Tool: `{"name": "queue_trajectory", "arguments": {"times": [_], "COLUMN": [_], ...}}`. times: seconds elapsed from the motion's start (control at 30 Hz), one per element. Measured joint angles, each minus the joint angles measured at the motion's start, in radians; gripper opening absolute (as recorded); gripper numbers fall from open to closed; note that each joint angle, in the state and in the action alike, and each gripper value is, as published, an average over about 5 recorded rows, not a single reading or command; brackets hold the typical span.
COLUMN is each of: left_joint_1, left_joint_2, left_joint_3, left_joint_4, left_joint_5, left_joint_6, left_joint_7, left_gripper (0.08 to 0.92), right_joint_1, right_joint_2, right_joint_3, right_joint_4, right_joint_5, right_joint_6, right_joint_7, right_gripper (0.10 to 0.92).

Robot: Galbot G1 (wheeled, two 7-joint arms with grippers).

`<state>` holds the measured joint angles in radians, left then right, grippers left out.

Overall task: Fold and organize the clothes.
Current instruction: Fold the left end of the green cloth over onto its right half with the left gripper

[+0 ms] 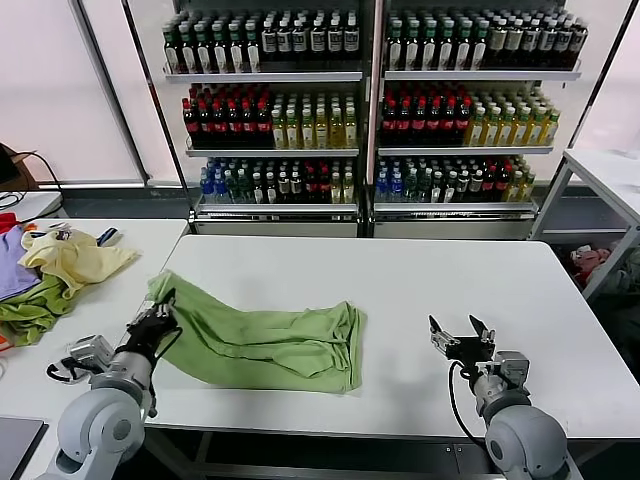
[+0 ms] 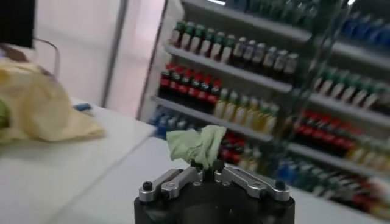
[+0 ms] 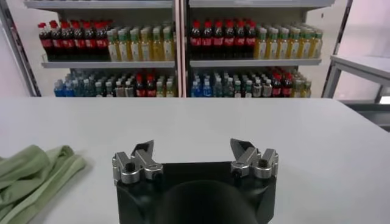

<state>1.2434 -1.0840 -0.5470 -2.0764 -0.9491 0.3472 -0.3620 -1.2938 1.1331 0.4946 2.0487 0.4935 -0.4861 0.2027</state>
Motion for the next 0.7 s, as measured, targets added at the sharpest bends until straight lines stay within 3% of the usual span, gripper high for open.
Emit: {"name": "queue_trajectory", "arguments": {"times": [0.3,0.6,0.7], "left_joint_1": [-0.057,-0.141,-0.166], "left_joint_2": [-0.086,-0.164,-0.181], "left_joint_3": [0.159,0.337,0.386], "left_joint_4": [-0.031,0.043,0.071], "left_joint_5": [-0.119,-0.073,-0.037], "left_joint_6": [-0.013,0.001,0.011], "left_joint_7": [0.003,0.007,0.013], "left_gripper": [0.132,0.132,0.167], "right_joint_1": [0.0,0.007,0.011], "right_joint_2": [-0.003,-0.004,-0.005], "right_joint_3": [0.007,0.011,0.012], "right_joint_4": [0.003,-0.008,-0.015], "right_joint_5": [0.002,0.003,0.004], "right_joint_6": [0.003,0.009,0.011], "right_joint_7": [-0.001,-0.003,-0.004], "right_gripper": [0.823,0.823,0.823]}}
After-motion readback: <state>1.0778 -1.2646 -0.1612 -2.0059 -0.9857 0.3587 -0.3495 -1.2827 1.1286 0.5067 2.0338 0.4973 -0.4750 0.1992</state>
